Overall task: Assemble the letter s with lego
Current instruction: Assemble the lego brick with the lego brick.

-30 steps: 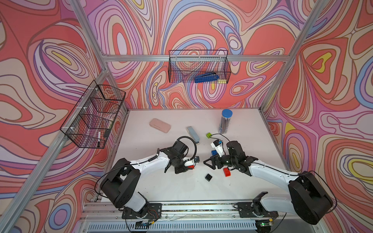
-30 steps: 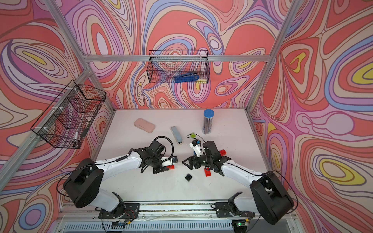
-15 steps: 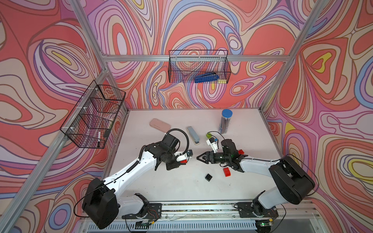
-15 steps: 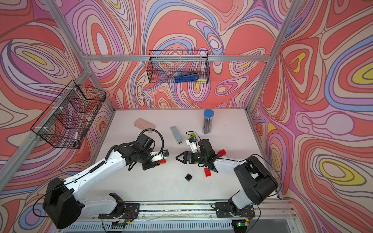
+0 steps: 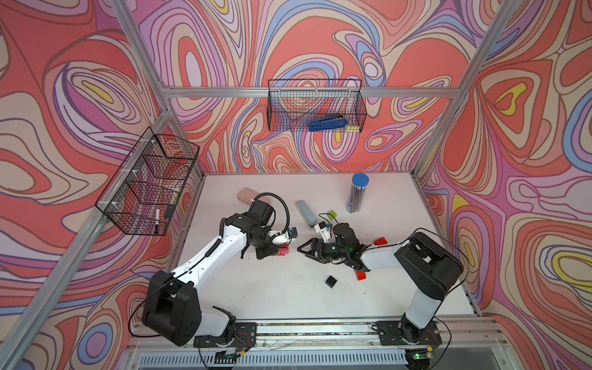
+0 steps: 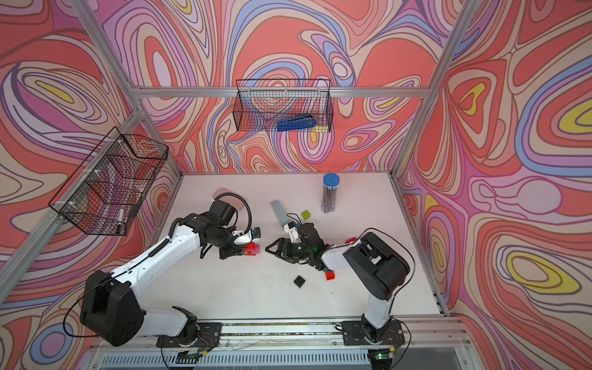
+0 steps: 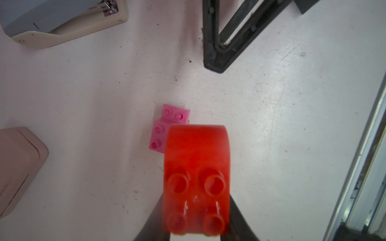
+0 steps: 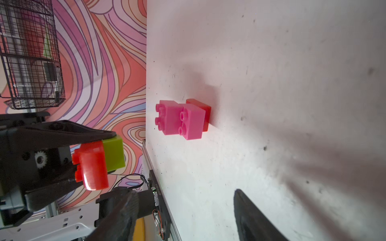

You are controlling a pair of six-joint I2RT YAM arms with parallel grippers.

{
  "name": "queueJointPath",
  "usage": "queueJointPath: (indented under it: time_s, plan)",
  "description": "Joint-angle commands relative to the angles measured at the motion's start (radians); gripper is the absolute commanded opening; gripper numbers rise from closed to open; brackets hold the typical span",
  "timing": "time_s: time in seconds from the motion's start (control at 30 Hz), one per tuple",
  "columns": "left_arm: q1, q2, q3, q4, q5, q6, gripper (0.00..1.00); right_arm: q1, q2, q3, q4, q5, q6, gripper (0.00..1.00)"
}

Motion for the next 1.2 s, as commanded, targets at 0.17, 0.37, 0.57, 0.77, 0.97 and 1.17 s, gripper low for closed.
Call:
queueJointPath:
  time_s: [0.17,0.37,0.57,0.77,0.97,1.17]
  plan:
    - [0.035,0.070,0.035,0.049,0.067,0.157,0.26,0.049,0.158,0.066,0.225,-0.010,0.138,0.69]
    - [0.061,0.104,0.048,0.046,0.089,0.201,0.26,0.057,0.208,0.102,0.230,-0.010,0.151,0.69]
    - [0.075,0.140,0.060,0.043,0.108,0.204,0.26,0.058,0.262,0.142,0.256,-0.017,0.176,0.68]
    - [0.082,0.161,0.068,0.057,0.125,0.210,0.25,0.058,0.317,0.190,0.279,-0.042,0.185,0.68]
    - [0.098,0.170,0.071,0.062,0.141,0.218,0.25,0.058,0.341,0.203,0.274,-0.048,0.176,0.68]
    - [0.108,0.180,0.075,0.060,0.137,0.221,0.25,0.057,0.363,0.216,0.282,-0.050,0.184,0.68]
